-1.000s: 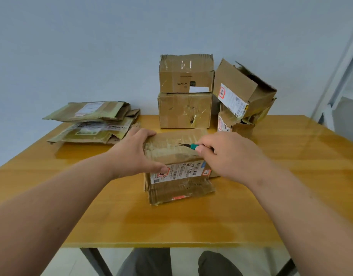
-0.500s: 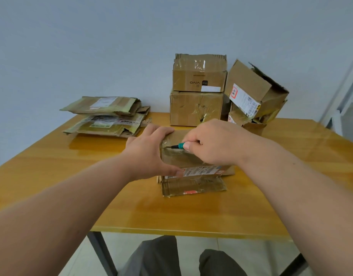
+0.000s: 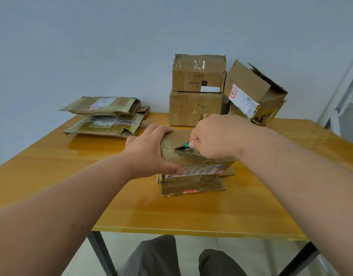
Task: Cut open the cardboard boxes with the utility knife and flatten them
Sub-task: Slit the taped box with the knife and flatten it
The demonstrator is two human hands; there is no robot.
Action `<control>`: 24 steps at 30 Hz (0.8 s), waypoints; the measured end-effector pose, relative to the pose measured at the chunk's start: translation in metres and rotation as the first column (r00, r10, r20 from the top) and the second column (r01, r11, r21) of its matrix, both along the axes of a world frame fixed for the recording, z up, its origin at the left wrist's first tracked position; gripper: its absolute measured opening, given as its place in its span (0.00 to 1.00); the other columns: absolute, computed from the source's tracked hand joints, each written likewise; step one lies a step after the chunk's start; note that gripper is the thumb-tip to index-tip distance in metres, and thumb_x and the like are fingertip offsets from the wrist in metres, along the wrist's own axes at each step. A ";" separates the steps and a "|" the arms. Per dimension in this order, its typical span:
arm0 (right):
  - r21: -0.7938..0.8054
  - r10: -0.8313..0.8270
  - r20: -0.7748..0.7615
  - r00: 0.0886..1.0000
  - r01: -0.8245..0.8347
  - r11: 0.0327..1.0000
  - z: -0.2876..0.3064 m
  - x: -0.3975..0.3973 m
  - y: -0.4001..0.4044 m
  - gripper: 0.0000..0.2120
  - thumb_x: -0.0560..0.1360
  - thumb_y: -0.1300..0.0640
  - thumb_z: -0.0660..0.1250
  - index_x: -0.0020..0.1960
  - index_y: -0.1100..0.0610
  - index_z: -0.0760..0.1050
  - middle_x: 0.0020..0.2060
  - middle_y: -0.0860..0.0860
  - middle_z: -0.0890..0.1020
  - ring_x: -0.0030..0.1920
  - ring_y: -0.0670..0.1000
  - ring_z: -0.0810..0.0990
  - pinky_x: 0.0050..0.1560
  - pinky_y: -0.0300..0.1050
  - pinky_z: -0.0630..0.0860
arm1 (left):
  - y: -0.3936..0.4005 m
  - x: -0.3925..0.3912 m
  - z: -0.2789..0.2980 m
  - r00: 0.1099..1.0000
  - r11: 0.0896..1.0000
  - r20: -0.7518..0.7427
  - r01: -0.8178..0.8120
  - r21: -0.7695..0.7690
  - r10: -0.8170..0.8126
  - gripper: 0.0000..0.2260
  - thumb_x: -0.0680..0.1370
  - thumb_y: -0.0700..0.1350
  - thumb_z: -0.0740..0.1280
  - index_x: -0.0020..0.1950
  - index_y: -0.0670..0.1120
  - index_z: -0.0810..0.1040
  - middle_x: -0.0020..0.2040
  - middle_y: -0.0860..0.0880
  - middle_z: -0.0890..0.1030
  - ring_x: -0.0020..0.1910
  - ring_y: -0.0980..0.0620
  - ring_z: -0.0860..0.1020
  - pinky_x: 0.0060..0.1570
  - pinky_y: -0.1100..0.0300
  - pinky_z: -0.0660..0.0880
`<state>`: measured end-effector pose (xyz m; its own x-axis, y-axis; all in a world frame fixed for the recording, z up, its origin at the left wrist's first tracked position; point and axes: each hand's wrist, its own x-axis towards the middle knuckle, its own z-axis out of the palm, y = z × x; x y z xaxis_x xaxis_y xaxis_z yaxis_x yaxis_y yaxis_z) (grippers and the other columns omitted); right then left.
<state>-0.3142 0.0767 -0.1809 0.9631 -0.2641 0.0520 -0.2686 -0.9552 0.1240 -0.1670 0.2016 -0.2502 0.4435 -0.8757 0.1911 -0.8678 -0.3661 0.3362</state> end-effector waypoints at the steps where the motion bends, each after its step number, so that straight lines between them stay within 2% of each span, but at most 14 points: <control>1: -0.017 -0.003 -0.005 1.000 0.003 1.000 -0.001 -0.003 -0.002 0.20 0.82 0.48 0.56 0.33 0.51 0.71 0.32 0.47 0.74 0.33 0.47 0.73 0.31 0.43 0.63 | 0.000 0.000 0.000 1.000 1.000 0.001 0.000 0.000 0.000 0.52 0.53 0.76 0.67 0.73 0.59 0.56 0.66 0.59 0.64 0.62 0.54 0.67 0.66 0.47 0.57; 6: -0.046 -0.039 0.005 0.999 0.039 0.998 -0.001 -0.013 -0.012 0.19 0.82 0.46 0.56 0.36 0.50 0.75 0.34 0.46 0.77 0.35 0.46 0.75 0.31 0.42 0.66 | 0.000 0.000 0.000 1.000 1.000 0.006 -0.007 0.011 0.007 0.53 0.52 0.77 0.66 0.73 0.59 0.56 0.67 0.59 0.64 0.63 0.55 0.67 0.67 0.46 0.57; 11: -0.162 -0.185 -0.059 0.981 0.173 0.971 0.010 -0.038 -0.038 0.17 0.81 0.45 0.56 0.40 0.49 0.77 0.38 0.46 0.79 0.39 0.47 0.77 0.36 0.46 0.75 | -0.001 0.002 0.001 1.000 1.000 -0.006 -0.018 0.016 0.018 0.58 0.46 0.82 0.59 0.73 0.60 0.55 0.67 0.59 0.64 0.64 0.54 0.67 0.68 0.45 0.57; 13: -0.177 -0.224 -0.061 0.973 0.210 0.962 0.011 -0.049 -0.049 0.17 0.81 0.44 0.56 0.40 0.47 0.78 0.39 0.46 0.79 0.39 0.46 0.76 0.36 0.45 0.75 | -0.002 0.003 0.001 1.000 1.000 -0.008 -0.016 0.021 0.016 0.58 0.46 0.82 0.59 0.73 0.60 0.55 0.68 0.59 0.63 0.64 0.53 0.67 0.68 0.44 0.57; 16: -0.202 -0.243 -0.053 0.969 0.227 0.953 0.009 -0.057 -0.058 0.16 0.81 0.43 0.56 0.43 0.47 0.78 0.40 0.45 0.79 0.38 0.44 0.74 0.32 0.42 0.69 | -0.004 0.005 0.002 1.000 0.999 -0.001 -0.011 0.037 0.011 0.57 0.47 0.82 0.61 0.72 0.61 0.55 0.67 0.59 0.64 0.63 0.53 0.67 0.68 0.45 0.57; 20: -0.201 -0.244 -0.027 0.969 0.234 0.951 0.010 -0.062 -0.063 0.19 0.81 0.43 0.57 0.33 0.47 0.70 0.35 0.45 0.77 0.35 0.44 0.72 0.32 0.43 0.68 | -0.005 0.004 0.003 1.000 0.998 0.015 -0.026 0.049 0.026 0.57 0.46 0.82 0.59 0.72 0.62 0.54 0.66 0.59 0.64 0.63 0.53 0.68 0.68 0.44 0.57; 24: -0.194 -0.249 -0.017 0.968 0.242 0.951 0.008 -0.068 -0.069 0.20 0.81 0.43 0.57 0.32 0.46 0.69 0.36 0.45 0.76 0.36 0.43 0.71 0.32 0.43 0.68 | -0.004 0.003 0.003 1.000 0.999 0.016 -0.026 0.048 0.025 0.57 0.46 0.82 0.59 0.72 0.62 0.54 0.67 0.59 0.64 0.64 0.53 0.68 0.68 0.43 0.57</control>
